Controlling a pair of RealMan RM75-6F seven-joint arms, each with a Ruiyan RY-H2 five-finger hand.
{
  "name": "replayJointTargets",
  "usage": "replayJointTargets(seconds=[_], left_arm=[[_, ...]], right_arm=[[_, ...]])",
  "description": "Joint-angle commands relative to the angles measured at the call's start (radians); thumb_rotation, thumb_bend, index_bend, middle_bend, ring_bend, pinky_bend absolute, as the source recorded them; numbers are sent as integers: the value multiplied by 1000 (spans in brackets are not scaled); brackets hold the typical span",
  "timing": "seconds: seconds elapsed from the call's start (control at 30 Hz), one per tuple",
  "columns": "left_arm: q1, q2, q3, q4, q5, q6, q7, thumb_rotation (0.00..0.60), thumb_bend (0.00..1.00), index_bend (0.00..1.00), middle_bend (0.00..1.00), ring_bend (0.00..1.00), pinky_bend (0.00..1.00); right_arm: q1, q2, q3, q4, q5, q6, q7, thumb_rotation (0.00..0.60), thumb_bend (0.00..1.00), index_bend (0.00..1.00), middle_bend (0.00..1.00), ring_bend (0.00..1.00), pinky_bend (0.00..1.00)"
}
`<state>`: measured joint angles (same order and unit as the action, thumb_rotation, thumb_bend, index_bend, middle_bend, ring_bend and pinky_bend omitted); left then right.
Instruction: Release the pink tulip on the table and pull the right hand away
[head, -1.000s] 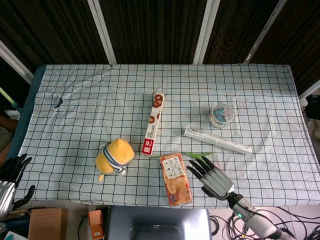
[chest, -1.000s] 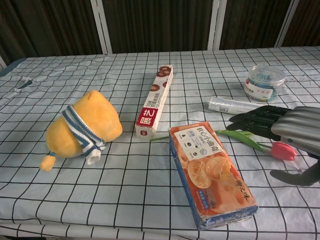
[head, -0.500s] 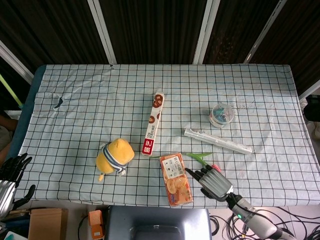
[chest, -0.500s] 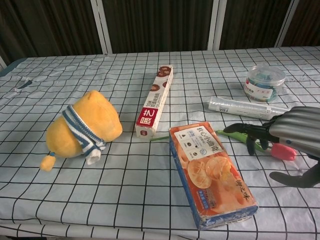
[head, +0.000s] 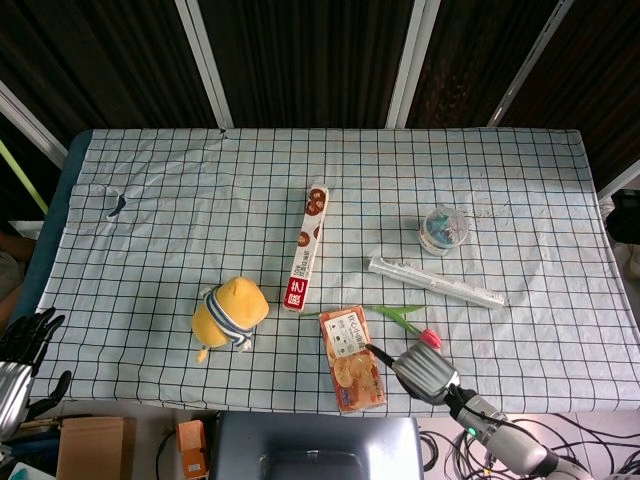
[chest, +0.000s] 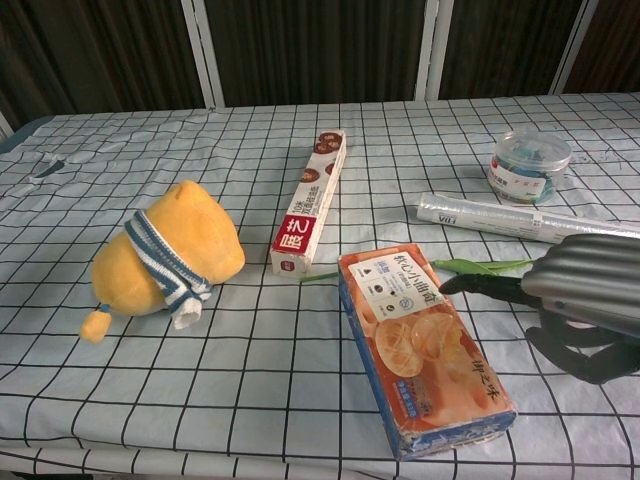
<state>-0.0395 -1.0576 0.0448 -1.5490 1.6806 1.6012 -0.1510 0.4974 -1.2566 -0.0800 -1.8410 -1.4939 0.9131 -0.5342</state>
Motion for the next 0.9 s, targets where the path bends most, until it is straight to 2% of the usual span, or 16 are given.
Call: replayJointTargets(seconds=[0.03, 0.27, 0.3, 0.37, 0.4, 0.43, 0.5, 0.57, 0.7, 0.77, 0.9], left_arm=[[1, 0, 0, 2, 0, 3, -1, 600, 424, 0, 0, 8, 0], [1, -3, 1, 2, 3, 2, 6, 600, 424, 0, 0, 8, 0], [1, -3, 0, 2, 1, 0, 7, 600, 424, 0, 0, 8, 0], [0, -3, 0, 1, -1, -3, 8, 600, 424, 0, 0, 8, 0], [0, -3, 0, 0, -1, -3, 9, 600, 424, 0, 0, 8, 0], [1, -3, 0, 0, -1, -3, 10, 600, 424, 0, 0, 8, 0], [1, -3, 1, 0, 1, -1, 9, 600, 424, 0, 0, 9, 0], [3, -3, 0, 0, -1, 1, 9, 600, 424, 0, 0, 8, 0], [3, -4, -1, -1, -5, -1, 12, 600, 424, 0, 0, 8, 0], [2, -6, -1, -2, -6, -4, 17, 600, 424, 0, 0, 8, 0], [-2, -11, -1, -7, -9, -18, 35, 600, 424, 0, 0, 9, 0]], right_arm=[[-2, 3, -2, -2, -2, 8, -2, 600, 708, 0, 1000, 1000, 1000], [-4, 4, -9, -4, -27, 28, 15, 600, 708, 0, 1000, 1000, 1000], [-7, 6, -12, -1, -44, 39, 33, 600, 692, 0, 965, 981, 983], [-20, 27, -20, -20, -25, 44, 74, 600, 575, 0, 697, 799, 818], [-26, 39, -20, -34, -15, 51, 86, 600, 463, 0, 416, 578, 647], [-35, 49, -18, -43, -14, 72, 90, 600, 367, 0, 179, 341, 492], [-67, 68, -20, -53, -34, 139, 87, 600, 278, 0, 1, 58, 354], [-122, 93, -31, -62, -61, 237, 80, 600, 262, 0, 0, 2, 299], [-252, 118, -68, -48, -123, 440, 23, 600, 259, 0, 0, 0, 24], [-318, 103, -77, -6, -158, 548, 18, 600, 259, 0, 0, 0, 0], [-417, 43, -69, 128, -207, 724, 153, 600, 259, 0, 0, 0, 0]])
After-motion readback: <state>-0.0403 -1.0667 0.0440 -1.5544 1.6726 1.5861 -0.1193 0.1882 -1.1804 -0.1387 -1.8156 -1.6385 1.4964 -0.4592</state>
